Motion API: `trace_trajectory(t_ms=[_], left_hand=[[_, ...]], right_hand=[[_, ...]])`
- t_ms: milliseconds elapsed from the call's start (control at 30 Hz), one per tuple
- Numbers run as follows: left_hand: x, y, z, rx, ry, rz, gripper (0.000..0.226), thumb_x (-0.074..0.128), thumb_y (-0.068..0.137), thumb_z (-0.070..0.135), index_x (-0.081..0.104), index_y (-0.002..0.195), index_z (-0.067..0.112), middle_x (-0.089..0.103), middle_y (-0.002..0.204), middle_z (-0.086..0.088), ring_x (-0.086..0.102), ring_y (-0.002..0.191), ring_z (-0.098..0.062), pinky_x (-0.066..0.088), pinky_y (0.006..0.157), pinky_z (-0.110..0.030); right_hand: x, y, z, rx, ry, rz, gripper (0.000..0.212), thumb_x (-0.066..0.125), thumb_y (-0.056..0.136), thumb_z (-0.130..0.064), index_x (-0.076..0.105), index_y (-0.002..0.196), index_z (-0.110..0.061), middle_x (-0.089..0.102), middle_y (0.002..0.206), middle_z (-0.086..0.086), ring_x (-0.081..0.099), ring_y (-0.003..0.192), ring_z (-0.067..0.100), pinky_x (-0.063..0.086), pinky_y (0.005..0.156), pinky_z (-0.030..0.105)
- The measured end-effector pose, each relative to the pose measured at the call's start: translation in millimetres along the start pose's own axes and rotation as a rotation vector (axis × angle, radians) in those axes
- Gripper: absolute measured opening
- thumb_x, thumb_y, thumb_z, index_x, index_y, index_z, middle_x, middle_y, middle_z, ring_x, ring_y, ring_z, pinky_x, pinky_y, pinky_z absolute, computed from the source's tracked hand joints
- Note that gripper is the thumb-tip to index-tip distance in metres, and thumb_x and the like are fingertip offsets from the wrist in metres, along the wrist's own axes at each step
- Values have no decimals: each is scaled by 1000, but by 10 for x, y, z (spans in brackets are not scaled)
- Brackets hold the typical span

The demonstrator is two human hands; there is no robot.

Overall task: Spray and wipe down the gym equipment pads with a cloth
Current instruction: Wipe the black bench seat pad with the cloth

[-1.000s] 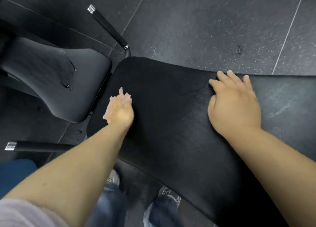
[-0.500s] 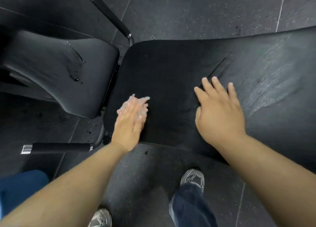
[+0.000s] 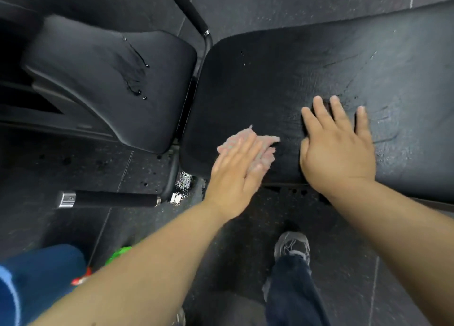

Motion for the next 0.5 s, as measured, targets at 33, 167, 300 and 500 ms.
trace_trajectory(t_ms=[33, 167, 300, 500], left_hand=[[-43, 65, -212, -57, 12, 54, 41, 32, 107, 28, 38, 147, 35, 42, 150, 7, 24, 147, -12, 27, 116, -45], [-286, 245, -990, -644, -50, 277, 46, 23, 106, 45, 26, 152, 40, 27, 158, 14, 21, 146, -7, 15, 117, -29], [-265, 291, -910, -907, -79, 463, 47, 25, 104, 48, 38, 147, 34, 42, 149, 20, 38, 132, -1, 24, 109, -24], [158, 577, 516, -337, 151, 226, 45, 33, 105, 32, 39, 149, 30, 40, 151, 7, 19, 147, -11, 18, 118, -34]], right_hand=[[0, 5, 2, -5, -2, 3, 59, 31, 97, -29, 23, 155, -19, 13, 165, 1, 3, 152, 22, -4, 120, 50], [25, -11, 16, -19, 22, 19, 59, 35, 95, -28, 29, 154, -18, 18, 163, 3, 9, 152, 23, -4, 119, 50], [-105, 17, 52, -84, 109, -76, 60, 32, 97, -30, 22, 155, -22, 7, 165, 0, -3, 152, 19, -11, 119, 47], [-360, 650, 460, -314, 130, -143, 57, 34, 99, -22, 21, 155, -20, 11, 165, 2, 0, 152, 21, -2, 121, 41]])
Point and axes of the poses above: each hand's wrist, its own y-axis towards the middle knuckle, its own x-axis out of the palm, z = x × y, the point moved 2 cm from there along y, towards the middle knuckle
